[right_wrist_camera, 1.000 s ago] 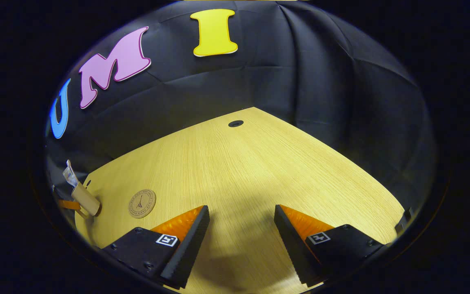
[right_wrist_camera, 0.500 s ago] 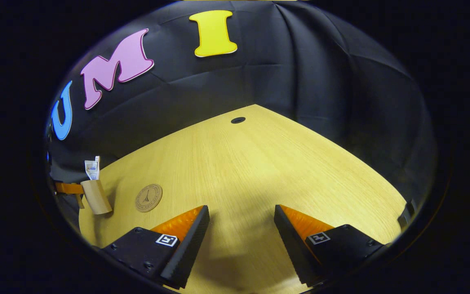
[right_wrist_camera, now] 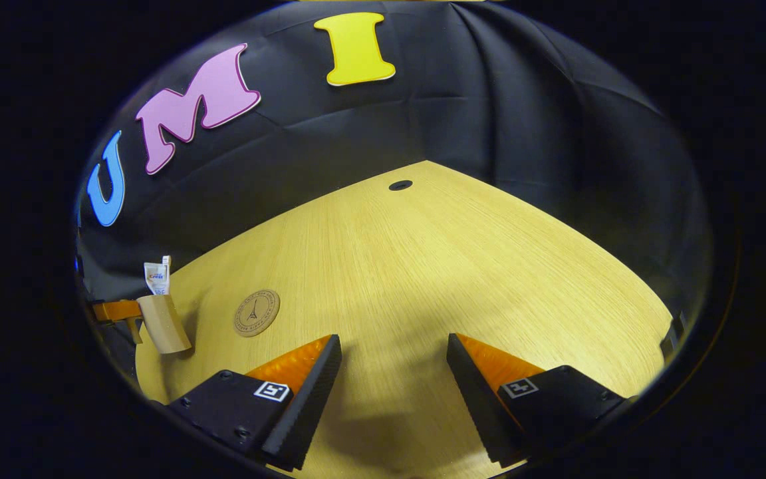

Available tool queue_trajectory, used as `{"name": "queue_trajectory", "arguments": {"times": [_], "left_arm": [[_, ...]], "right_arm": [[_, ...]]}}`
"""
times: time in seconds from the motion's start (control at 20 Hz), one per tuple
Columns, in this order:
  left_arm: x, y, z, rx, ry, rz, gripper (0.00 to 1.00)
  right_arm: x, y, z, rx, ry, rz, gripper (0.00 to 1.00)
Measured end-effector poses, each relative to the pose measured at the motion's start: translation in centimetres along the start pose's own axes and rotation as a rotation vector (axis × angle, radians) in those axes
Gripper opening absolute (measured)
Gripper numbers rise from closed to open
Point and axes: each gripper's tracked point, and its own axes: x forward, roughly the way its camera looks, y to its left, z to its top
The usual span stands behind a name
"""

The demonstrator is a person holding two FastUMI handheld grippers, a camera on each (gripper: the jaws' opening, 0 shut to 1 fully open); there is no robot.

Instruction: Put the toothbrush and toothpaste on the desktop into the cup, then pick up the cup and place it on the coaster on the desktop.

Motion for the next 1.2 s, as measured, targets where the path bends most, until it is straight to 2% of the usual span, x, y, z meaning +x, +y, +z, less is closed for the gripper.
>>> {"name": "queue_trajectory", "arguments": {"times": [0.25,0.6,0.95,1.2], "left_arm": [[0.3,-2.0,2.3,-0.007,-0.050,-0.038,0.06],[3.2,-8.4,6.2,0.002,-0.128,-0.156,0.06],[8.3,-13.7,5.9,0.010,-0.162,-0.253,0.06],[10.7,-15.4,5.6,0.069,-0.193,-0.280,0.06]], "right_arm": [[-0.3,-0.1,0.1,0.006,0.004,0.005,0.98],[-0.8,-0.8,0.6,0.023,-0.002,0.000,0.98],[-1.1,-1.4,1.4,0.043,-0.014,-0.011,0.98],[-0.6,-1.7,2.5,0.047,-0.020,-0.013,0.98]]}}
